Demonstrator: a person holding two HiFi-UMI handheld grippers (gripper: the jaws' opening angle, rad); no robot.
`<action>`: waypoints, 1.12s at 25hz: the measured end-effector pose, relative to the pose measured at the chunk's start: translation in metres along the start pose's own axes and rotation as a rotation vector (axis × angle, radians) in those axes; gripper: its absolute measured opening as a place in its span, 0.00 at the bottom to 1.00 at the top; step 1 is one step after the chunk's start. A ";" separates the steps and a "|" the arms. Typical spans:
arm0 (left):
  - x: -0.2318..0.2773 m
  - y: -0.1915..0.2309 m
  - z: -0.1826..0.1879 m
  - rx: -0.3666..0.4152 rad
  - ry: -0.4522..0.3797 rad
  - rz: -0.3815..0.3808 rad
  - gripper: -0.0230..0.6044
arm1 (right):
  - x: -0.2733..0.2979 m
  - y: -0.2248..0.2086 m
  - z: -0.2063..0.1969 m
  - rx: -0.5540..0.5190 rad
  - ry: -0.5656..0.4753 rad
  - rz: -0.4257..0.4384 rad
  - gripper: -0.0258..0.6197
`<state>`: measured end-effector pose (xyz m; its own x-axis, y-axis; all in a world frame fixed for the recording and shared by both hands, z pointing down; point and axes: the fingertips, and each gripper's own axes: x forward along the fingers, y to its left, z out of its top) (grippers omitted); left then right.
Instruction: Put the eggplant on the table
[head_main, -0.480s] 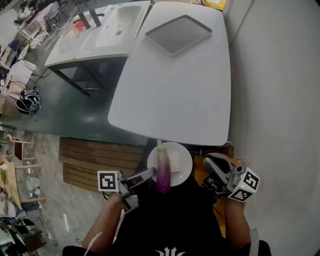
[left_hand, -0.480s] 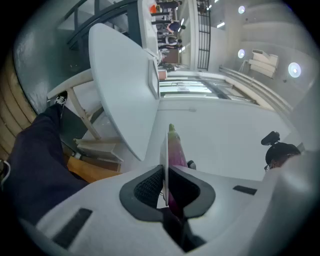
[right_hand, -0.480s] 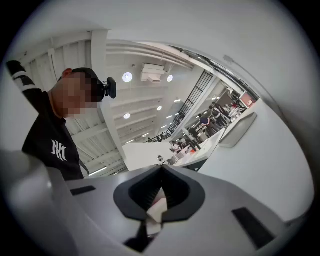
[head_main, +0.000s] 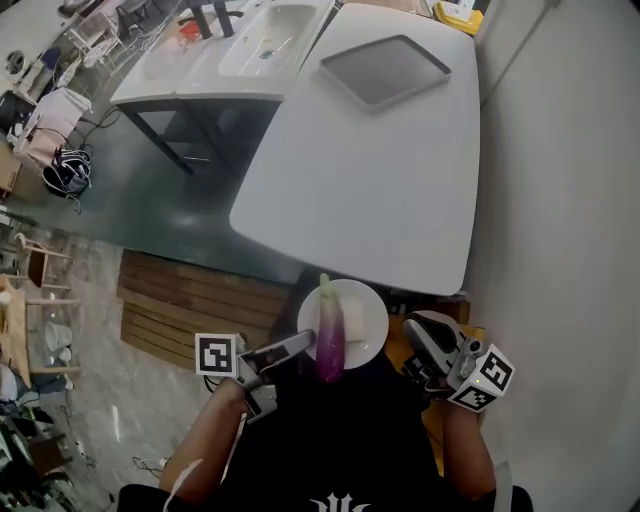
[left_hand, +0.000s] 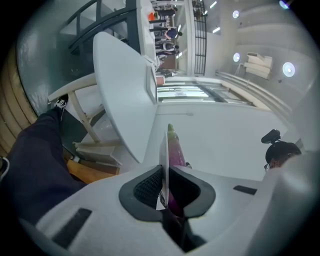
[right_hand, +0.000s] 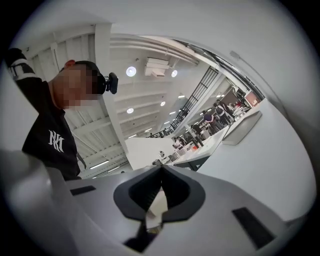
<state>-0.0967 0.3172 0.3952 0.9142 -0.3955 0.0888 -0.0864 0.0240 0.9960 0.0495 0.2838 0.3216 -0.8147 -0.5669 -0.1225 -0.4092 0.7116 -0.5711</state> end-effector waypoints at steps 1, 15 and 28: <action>-0.001 -0.003 -0.001 0.002 -0.005 -0.005 0.07 | 0.000 0.001 0.002 0.003 -0.013 0.005 0.05; 0.005 -0.040 0.032 0.053 -0.045 -0.031 0.07 | 0.003 -0.033 0.039 0.220 -0.027 -0.018 0.27; 0.053 -0.072 0.109 0.092 0.032 -0.043 0.07 | 0.042 -0.085 0.068 0.400 -0.007 -0.054 0.26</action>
<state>-0.0850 0.1944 0.3269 0.9299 -0.3646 0.0482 -0.0817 -0.0770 0.9937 0.0781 0.1709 0.3094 -0.7929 -0.6030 -0.0883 -0.2582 0.4637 -0.8475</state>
